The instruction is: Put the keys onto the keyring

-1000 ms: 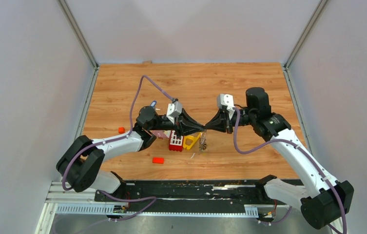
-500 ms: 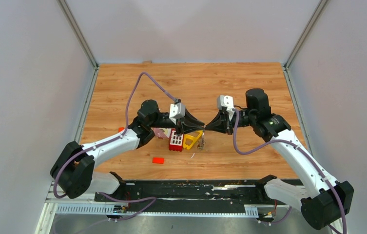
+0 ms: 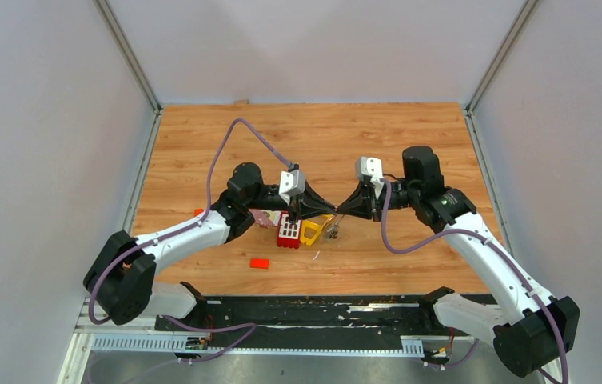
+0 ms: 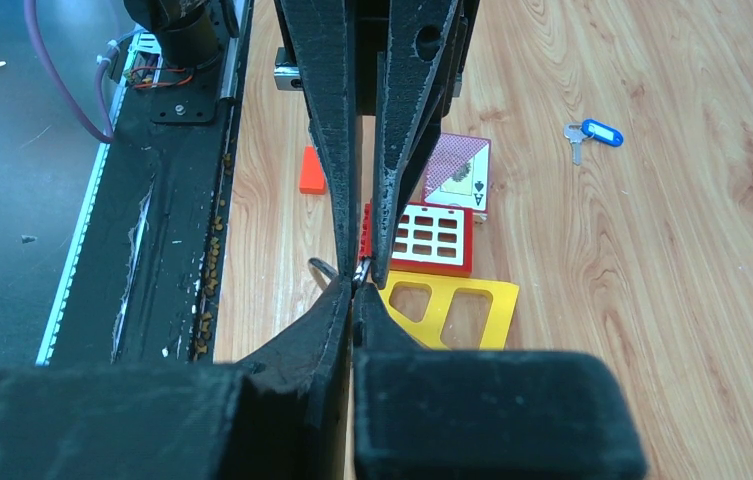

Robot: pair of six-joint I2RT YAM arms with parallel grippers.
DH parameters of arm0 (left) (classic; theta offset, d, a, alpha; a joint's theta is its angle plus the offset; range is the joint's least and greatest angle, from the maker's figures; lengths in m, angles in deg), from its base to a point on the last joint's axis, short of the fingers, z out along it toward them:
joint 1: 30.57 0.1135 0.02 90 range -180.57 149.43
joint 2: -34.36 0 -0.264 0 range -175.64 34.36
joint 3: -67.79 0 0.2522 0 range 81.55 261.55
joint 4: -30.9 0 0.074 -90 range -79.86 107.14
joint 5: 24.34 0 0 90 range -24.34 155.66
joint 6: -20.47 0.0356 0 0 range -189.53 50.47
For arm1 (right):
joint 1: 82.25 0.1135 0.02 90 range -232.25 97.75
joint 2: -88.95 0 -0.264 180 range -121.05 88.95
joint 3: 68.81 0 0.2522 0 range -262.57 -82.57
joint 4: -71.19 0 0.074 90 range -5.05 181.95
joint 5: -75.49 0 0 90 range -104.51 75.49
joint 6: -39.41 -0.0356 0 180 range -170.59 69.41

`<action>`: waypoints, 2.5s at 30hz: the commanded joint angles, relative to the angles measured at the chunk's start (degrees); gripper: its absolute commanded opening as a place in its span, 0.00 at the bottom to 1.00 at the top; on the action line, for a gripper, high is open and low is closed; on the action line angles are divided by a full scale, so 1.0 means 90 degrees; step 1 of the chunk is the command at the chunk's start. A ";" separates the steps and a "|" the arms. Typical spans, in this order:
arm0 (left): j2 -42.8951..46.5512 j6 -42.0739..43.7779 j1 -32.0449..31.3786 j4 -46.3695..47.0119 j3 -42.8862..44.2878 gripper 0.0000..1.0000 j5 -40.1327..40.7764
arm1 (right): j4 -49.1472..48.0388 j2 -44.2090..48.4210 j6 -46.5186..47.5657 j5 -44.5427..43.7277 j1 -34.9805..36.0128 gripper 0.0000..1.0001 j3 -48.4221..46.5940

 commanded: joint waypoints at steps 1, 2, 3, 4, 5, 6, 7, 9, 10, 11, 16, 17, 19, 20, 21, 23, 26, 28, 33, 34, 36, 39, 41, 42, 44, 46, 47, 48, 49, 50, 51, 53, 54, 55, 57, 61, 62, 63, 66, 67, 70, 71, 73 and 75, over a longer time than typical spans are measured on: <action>-0.0060 -0.0129 -0.0011 0.0327 0.0225 0.17 -0.0174 | -0.0219 0.0025 0.0071 0.0087 -0.0026 0.00 -0.0043; -0.0065 -0.0183 -0.0011 0.0376 0.0227 0.16 -0.0202 | -0.0223 0.0020 0.0069 0.0073 -0.0022 0.00 -0.0055; -0.0076 -0.0217 -0.0011 0.0410 0.0234 0.16 -0.0219 | -0.0227 0.0003 0.0071 0.0074 -0.0023 0.00 -0.0058; -0.0086 -0.0271 -0.0011 0.0462 0.0234 0.16 -0.0238 | -0.0234 -0.0007 0.0060 0.0067 -0.0024 0.00 -0.0054; -0.0095 -0.0313 -0.0013 0.0514 0.0239 0.16 -0.0272 | -0.0225 -0.0014 0.0054 0.0066 -0.0022 0.00 -0.0051; -0.0096 -0.0332 -0.0011 0.0535 0.0242 0.15 -0.0288 | -0.0219 -0.0033 0.0050 0.0061 -0.0025 0.00 -0.0057; -0.0097 -0.0350 -0.0016 0.0551 0.0244 0.15 -0.0314 | -0.0220 -0.0036 0.0045 0.0051 -0.0023 0.00 -0.0058; -0.0114 -0.0386 -0.0011 0.0574 0.0244 0.15 -0.0370 | -0.0210 -0.0054 0.0054 0.0031 -0.0021 0.00 -0.0068; -0.0116 -0.0400 -0.0011 0.0590 0.0244 0.14 -0.0411 | -0.0210 -0.0059 0.0057 0.0019 -0.0027 0.00 -0.0074; -0.0120 -0.0423 -0.0011 0.0599 0.0244 0.14 -0.0433 | -0.0201 -0.0057 0.0059 0.0008 -0.0026 0.00 -0.0071; -0.0163 -0.0514 -0.0018 0.0633 0.0230 0.06 -0.0505 | -0.0183 -0.0098 0.0055 -0.0045 -0.0021 0.00 -0.0093; -0.0170 -0.0532 -0.0023 0.0640 0.0233 0.03 -0.0493 | -0.0193 -0.0107 0.0051 -0.0054 -0.0021 0.00 -0.0099; -0.0193 -0.0553 -0.0021 0.0644 0.0248 0.01 -0.0475 | -0.0190 -0.0116 0.0029 -0.0052 -0.0021 0.00 -0.0107; -0.0206 -0.0575 -0.0021 0.0639 0.0259 0.00 -0.0462 | -0.0190 -0.0126 0.0023 -0.0052 -0.0021 0.00 -0.0115; -0.0230 -0.0583 -0.0023 0.0642 0.0268 0.00 -0.0441 | -0.0190 -0.0126 0.0009 -0.0038 -0.0026 0.00 -0.0117; -0.0265 -0.0615 -0.0021 0.0598 0.0289 0.00 -0.0337 | -0.0194 -0.0123 -0.0012 0.0001 -0.0021 0.00 -0.0119; -0.0288 -0.0562 -0.0026 0.0374 0.0362 0.00 -0.0147 | -0.0189 -0.0094 -0.0003 0.0038 -0.0028 0.00 -0.0110; -0.0302 -0.0517 -0.0022 0.0226 0.0413 0.00 -0.0027 | -0.0159 -0.0058 0.0026 0.0045 -0.0023 0.00 -0.0107; -0.0279 -0.0384 -0.0021 -0.0052 0.0479 0.02 0.0164 | -0.0066 -0.0003 0.0132 0.0039 -0.0023 0.00 -0.0105; -0.0271 -0.0379 -0.0021 -0.0065 0.0479 0.04 0.0187 | -0.0045 0.0012 0.0144 0.0028 -0.0026 0.00 -0.0105; -0.0263 -0.0344 -0.0023 -0.0115 0.0479 0.05 0.0224 | -0.0019 0.0027 0.0158 0.0009 -0.0022 0.00 -0.0098; -0.0265 -0.0313 -0.0021 -0.0129 0.0479 0.06 0.0262 | -0.0012 0.0056 0.0180 0.0000 -0.0027 0.00 -0.0072; -0.0288 -0.0324 -0.0021 -0.0146 0.0497 0.06 0.0263 | -0.0015 0.0069 0.0174 -0.0003 -0.0021 0.00 -0.0070; -0.0296 -0.0332 -0.0021 -0.0146 0.0505 0.06 0.0272 | -0.0010 0.0059 0.0176 0.0006 -0.0021 0.00 -0.0067; -0.0312 -0.0321 -0.0021 -0.0165 0.0501 0.06 0.0285 | -0.0008 0.0067 0.0184 0.0011 -0.0023 0.00 -0.0062; -0.0320 -0.0306 -0.0021 -0.0175 0.0491 0.07 0.0299 | -0.0007 0.0068 0.0182 0.0022 -0.0025 0.00 -0.0057; -0.0324 -0.0305 -0.0021 -0.0162 0.0489 0.07 0.0290 | -0.0009 0.0068 0.0180 0.0030 -0.0029 0.00 -0.0059; -0.0329 -0.0310 -0.0021 -0.0156 0.0493 0.07 0.0289 | -0.0003 0.0060 0.0184 0.0027 -0.0022 0.00 -0.0056; -0.0338 -0.0323 -0.0021 -0.0147 0.0498 0.07 0.0281 | -0.0005 0.0063 0.0186 0.0036 -0.0028 0.00 -0.0059; -0.0348 -0.0331 -0.0021 -0.0141 0.0505 0.07 0.0277 | -0.0005 0.0059 0.0182 0.0055 -0.0023 0.00 -0.0061; -0.0353 -0.0334 -0.0021 -0.0137 0.0508 0.07 0.0269 | -0.0005 0.0053 0.0180 0.0056 -0.0021 0.00 -0.0058; -0.0361 -0.0359 -0.0021 -0.0124 0.0516 0.10 0.0251 | -0.0005 0.0050 0.0180 0.0046 -0.0016 0.00 -0.0046; -0.0376 -0.0377 -0.0021 -0.0112 0.0520 0.11 0.0242 | -0.0005 0.0059 0.0191 0.0047 -0.0023 0.00 -0.0050; -0.0374 -0.0395 -0.0021 -0.0095 0.0518 0.13 0.0229 | 0.0000 0.0058 0.0184 0.0050 -0.0023 0.00 -0.0051; -0.0396 -0.0427 -0.0021 -0.0064 0.0523 0.15 0.0231 | -0.0010 0.0061 0.0194 0.0057 -0.0021 0.00 -0.0041; -0.0453 -0.0507 -0.0030 0.0014 0.0547 0.16 0.0225 | -0.0015 0.0059 0.0180 0.0065 -0.0025 0.00 -0.0041; -0.0465 -0.0523 -0.0030 0.0027 0.0554 0.17 0.0229 | -0.0015 0.0059 0.0179 0.0074 -0.0021 0.00 -0.0039; -0.0474 -0.0536 -0.0030 0.0043 0.0556 0.17 0.0225 | -0.0015 0.0059 0.0171 0.0081 -0.0025 0.00 -0.0030; -0.0491 -0.0557 -0.0027 0.0071 0.0575 0.16 0.0216 | -0.0017 0.0048 0.0176 0.0070 -0.0030 0.00 -0.0031; -0.0494 -0.0567 -0.0030 0.0069 0.0576 0.15 0.0212 | -0.0015 0.0048 0.0171 0.0066 -0.0022 0.00 -0.0024; -0.0467 -0.0570 -0.0025 0.0092 0.0567 0.15 0.0178 | 0.0002 0.0038 0.0196 0.0053 -0.0021 0.00 -0.0018; -0.0445 -0.0562 -0.0025 0.0105 0.0550 0.15 0.0154 | 0.0018 0.0037 0.0209 0.0042 -0.0021 0.00 -0.0021; -0.0394 -0.0537 -0.0023 0.0125 0.0515 0.16 0.0088 | 0.0034 0.0041 0.0221 0.0011 -0.0029 0.00 -0.0016; -0.0340 -0.0486 -0.0021 0.0141 0.0475 0.16 0.0048 | 0.0046 0.0053 0.0222 0.0002 -0.0036 0.00 -0.0019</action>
